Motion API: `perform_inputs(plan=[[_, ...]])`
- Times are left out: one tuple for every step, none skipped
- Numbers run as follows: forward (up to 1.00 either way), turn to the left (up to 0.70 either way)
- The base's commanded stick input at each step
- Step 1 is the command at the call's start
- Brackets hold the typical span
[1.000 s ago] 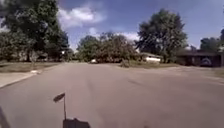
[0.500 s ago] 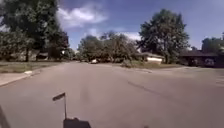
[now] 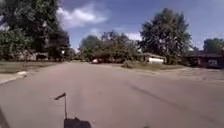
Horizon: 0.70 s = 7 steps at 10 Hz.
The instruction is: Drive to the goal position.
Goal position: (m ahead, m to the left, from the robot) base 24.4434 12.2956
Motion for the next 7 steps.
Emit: perform_inputs(plan=[[1.0,0.0],[1.0,0.0],[1.0,0.0],[1.0,0.0],[1.0,0.0],[1.0,0.02],[1.0,0.02]])
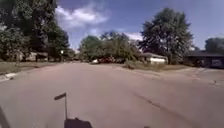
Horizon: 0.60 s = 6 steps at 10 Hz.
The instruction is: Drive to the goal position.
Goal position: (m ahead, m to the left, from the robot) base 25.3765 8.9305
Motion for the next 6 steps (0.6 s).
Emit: perform_inputs(plan=[[1.0,0.0],[1.0,0.01],[1.0,0.02],[1.0,0.02],[1.0,0.02],[1.0,0.02]])
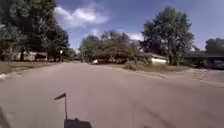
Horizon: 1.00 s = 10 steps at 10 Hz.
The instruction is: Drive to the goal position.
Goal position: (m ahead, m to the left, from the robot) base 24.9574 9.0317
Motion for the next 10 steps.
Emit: perform_inputs(plan=[[1.0,0.02],[1.0,0.02],[1.0,0.02],[1.0,0.02],[1.0,0.02],[1.0,0.02],[1.0,0.02],[1.0,0.02],[1.0,0.02],[1.0,0.02]])
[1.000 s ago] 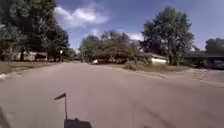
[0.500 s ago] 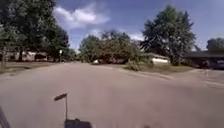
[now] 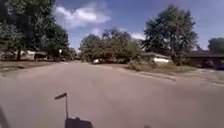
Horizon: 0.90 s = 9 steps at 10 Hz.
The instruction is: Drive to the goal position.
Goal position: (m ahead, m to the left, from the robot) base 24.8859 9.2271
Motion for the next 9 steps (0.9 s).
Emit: perform_inputs(plan=[[1.0,0.02],[1.0,0.02],[1.0,0.02],[1.0,0.02],[1.0,0.02],[1.0,0.02],[1.0,0.02],[1.0,0.02],[1.0,0.02]])
